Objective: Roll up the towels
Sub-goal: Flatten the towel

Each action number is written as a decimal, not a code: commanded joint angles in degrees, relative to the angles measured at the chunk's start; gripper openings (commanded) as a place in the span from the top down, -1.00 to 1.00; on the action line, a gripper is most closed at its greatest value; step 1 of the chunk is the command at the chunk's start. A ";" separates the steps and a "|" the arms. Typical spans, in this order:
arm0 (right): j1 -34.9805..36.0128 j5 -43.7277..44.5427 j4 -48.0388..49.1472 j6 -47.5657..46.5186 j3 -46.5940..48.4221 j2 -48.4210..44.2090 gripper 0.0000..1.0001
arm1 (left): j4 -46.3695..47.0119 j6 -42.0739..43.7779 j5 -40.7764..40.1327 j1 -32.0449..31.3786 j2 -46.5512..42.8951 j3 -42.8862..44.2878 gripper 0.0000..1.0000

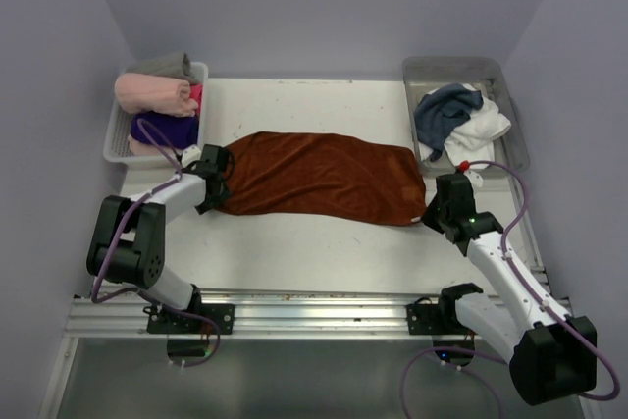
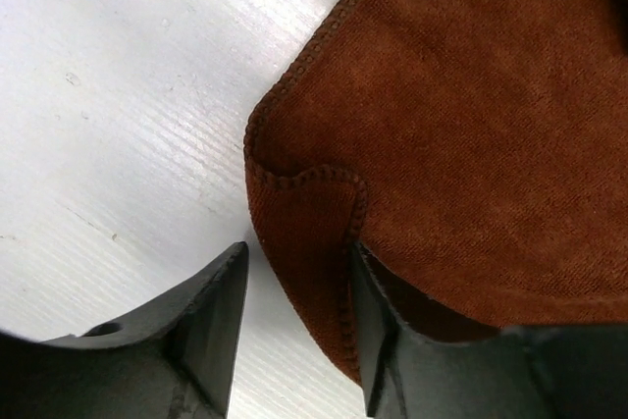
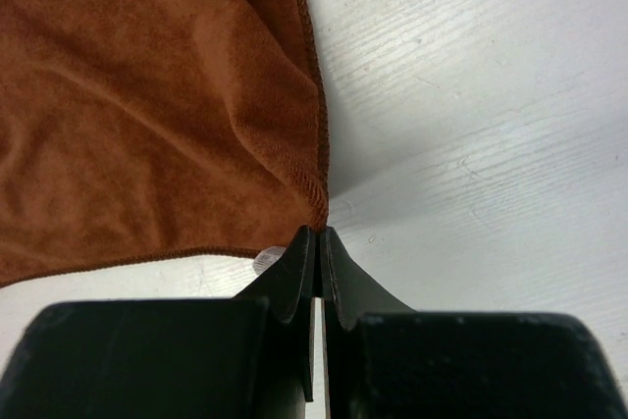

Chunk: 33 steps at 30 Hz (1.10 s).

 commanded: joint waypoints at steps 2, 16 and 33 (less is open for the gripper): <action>-0.10 1.51 -1.07 -0.27 -0.50 -1.46 1.00 | 1.44 0.73 -0.33 -0.26 0.15 0.87 -0.08; -0.10 1.43 -2.21 0.34 -1.29 -1.12 1.00 | -2.24 -0.49 -2.87 0.09 -3.96 2.19 1.00; -0.19 -9.91 2.44 8.34 -4.80 6.70 0.07 | -2.33 -1.82 1.70 4.48 -10.31 -3.35 1.00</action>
